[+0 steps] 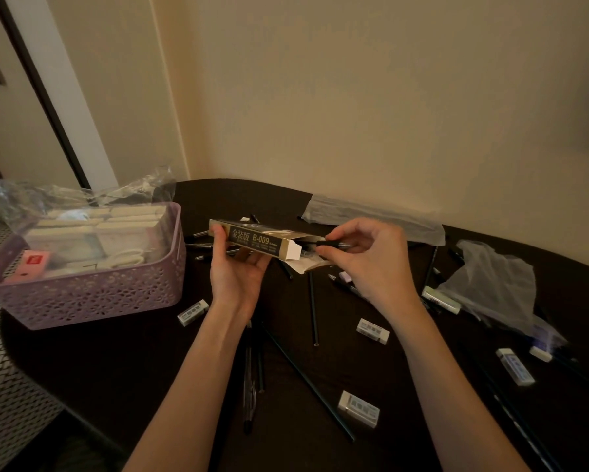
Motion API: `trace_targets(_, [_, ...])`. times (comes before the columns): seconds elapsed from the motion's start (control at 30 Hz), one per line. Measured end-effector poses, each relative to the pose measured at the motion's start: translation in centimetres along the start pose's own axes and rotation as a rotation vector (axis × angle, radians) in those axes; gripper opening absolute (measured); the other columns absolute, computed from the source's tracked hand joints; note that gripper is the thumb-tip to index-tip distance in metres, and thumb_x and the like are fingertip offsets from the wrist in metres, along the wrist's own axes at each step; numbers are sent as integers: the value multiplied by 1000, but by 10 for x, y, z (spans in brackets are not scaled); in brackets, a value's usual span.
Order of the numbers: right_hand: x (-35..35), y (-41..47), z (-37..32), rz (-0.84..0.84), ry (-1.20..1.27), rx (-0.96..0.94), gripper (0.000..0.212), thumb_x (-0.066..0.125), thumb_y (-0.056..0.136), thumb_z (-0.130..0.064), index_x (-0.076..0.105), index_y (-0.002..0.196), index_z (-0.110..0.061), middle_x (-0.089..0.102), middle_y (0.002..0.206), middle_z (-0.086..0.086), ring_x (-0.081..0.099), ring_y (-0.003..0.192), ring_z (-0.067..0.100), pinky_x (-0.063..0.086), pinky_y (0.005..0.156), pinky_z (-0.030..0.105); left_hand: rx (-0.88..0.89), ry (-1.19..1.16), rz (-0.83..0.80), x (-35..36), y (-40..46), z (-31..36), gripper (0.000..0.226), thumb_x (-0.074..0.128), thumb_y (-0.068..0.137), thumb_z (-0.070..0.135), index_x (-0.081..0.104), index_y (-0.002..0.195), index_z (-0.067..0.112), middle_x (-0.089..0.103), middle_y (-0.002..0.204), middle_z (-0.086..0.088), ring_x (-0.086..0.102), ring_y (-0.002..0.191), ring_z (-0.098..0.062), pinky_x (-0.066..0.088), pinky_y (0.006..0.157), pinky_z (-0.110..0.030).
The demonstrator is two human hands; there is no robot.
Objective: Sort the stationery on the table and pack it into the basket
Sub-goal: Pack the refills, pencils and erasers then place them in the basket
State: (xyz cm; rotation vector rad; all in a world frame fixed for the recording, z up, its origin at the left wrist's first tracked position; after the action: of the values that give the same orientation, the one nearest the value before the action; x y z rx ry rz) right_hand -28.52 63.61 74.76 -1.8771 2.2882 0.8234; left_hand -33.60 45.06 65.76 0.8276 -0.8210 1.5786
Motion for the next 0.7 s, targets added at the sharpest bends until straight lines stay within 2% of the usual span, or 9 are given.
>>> trace_targets(0.1, [0, 0, -3, -121, 4, -18, 18, 77, 77, -7, 74, 92, -16, 72, 90, -3, 69, 81, 4, 55, 75, 15, 20, -53, 18, -3, 2, 4, 49, 51, 96, 43, 45, 133, 12, 56, 129, -18, 65, 108, -29, 56, 86, -39])
trace_targets(0.2, [2, -1, -8, -224, -20, -69, 20, 76, 78, -5, 75, 96, -13, 72, 94, -4, 68, 86, 2, 53, 79, 14, 29, -57, 19, -4, 2, 5, 51, 51, 96, 44, 44, 135, 13, 56, 130, -19, 66, 108, -29, 57, 83, -38])
trace_targets(0.3, [3, -1, -6, -193, -20, -53, 16, 78, 76, -9, 76, 90, -16, 73, 86, -6, 69, 79, 3, 55, 75, 15, 17, -33, 18, -3, 2, 4, 51, 49, 97, 45, 45, 135, 12, 57, 128, -17, 67, 105, -27, 57, 81, -36])
trace_targets(0.43, [-1, 1, 0, -72, 74, 20, 9, 81, 73, -14, 74, 78, -17, 73, 74, -2, 69, 67, 10, 56, 63, 17, -7, -13, 6, -2, 1, 2, 55, 51, 96, 46, 44, 138, 11, 57, 130, -17, 65, 111, -29, 56, 86, -39])
trace_targets(0.53, [3, 0, 0, -58, 2, 7, 12, 84, 70, -18, 74, 74, -20, 71, 73, -6, 66, 68, 5, 52, 61, 14, -7, 6, 6, -1, 0, 0, 55, 50, 96, 46, 45, 137, 10, 58, 129, -17, 65, 111, -28, 56, 88, -38])
trace_targets(0.6, [7, -1, -1, -100, -74, -14, 10, 83, 72, -20, 75, 76, -23, 70, 76, -10, 64, 72, 3, 50, 63, 15, -5, 12, 7, -1, -1, -1, 53, 49, 96, 46, 46, 136, 11, 58, 128, -16, 65, 110, -27, 55, 88, -38])
trace_targets(0.7, [11, -1, 0, -197, -144, -24, 12, 79, 77, -16, 77, 88, -22, 70, 88, -11, 65, 83, 3, 55, 74, 20, 14, 7, 19, -2, 0, 2, 52, 49, 96, 46, 45, 135, 11, 58, 127, -16, 65, 108, -27, 56, 84, -38])
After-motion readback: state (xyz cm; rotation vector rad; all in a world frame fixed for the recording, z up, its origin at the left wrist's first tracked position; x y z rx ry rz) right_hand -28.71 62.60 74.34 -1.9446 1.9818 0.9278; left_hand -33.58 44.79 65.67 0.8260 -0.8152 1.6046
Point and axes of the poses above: each hand's wrist, its own y-axis towards the middle knuckle, its own x-axis out of the palm, z = x × y, the point moved 6 cm from there along y, towards the middle knuckle
